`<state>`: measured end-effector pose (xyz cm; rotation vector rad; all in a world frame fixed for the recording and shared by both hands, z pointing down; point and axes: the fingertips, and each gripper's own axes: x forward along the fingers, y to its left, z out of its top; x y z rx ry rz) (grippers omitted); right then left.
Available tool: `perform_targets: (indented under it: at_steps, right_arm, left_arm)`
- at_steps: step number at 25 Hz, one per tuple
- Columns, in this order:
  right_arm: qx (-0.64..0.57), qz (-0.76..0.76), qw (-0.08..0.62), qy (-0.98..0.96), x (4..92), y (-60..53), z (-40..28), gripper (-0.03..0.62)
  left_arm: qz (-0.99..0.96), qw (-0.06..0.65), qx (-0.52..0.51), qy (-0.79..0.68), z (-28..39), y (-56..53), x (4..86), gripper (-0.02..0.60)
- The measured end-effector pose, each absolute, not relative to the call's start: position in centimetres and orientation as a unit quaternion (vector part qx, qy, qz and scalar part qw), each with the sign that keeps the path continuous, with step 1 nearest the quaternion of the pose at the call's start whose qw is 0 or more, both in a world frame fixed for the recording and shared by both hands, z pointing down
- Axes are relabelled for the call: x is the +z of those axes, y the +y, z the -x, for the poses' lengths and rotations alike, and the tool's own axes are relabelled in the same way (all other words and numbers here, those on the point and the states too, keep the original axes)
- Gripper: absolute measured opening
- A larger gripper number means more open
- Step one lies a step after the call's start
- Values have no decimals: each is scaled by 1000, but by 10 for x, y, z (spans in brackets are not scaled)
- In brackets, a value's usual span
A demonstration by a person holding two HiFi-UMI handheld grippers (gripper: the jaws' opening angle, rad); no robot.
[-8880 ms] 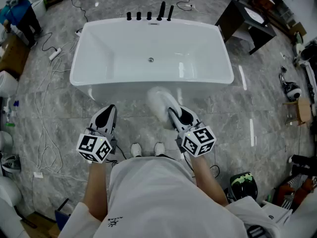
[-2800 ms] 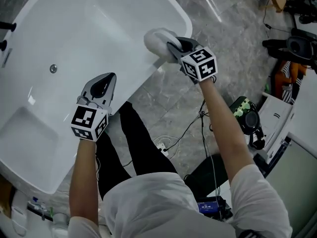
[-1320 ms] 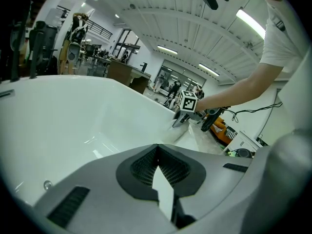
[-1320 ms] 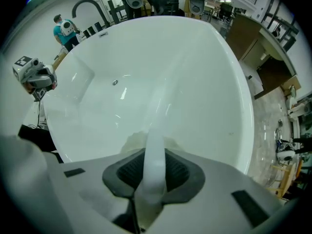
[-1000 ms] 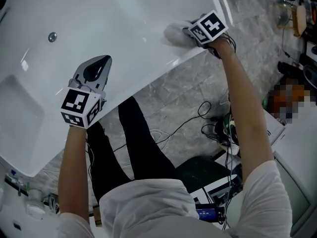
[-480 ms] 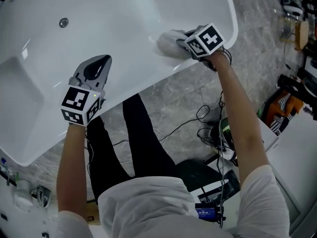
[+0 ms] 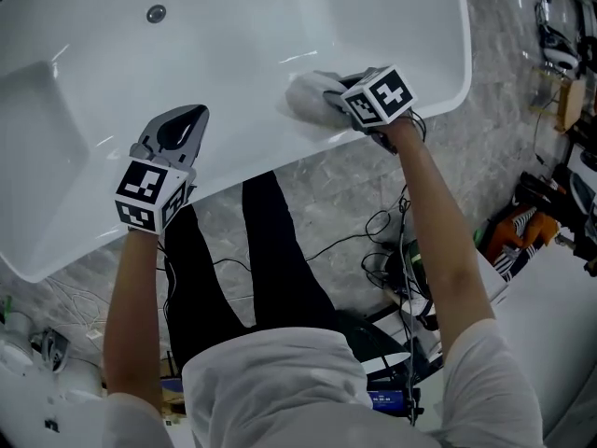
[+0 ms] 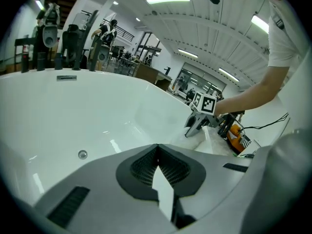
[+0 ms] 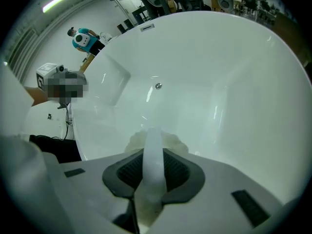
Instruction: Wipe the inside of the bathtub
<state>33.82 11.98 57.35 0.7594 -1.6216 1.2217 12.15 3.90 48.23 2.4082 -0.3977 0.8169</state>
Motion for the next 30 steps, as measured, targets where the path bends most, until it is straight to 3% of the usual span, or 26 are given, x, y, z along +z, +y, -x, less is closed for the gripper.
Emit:
perform_targets:
  at_steps: [30]
  right_arm:
    - [496, -205, 416, -734, 573, 91, -12, 98]
  left_arm:
    - [-854, 324, 263, -312, 120, 39, 484, 11]
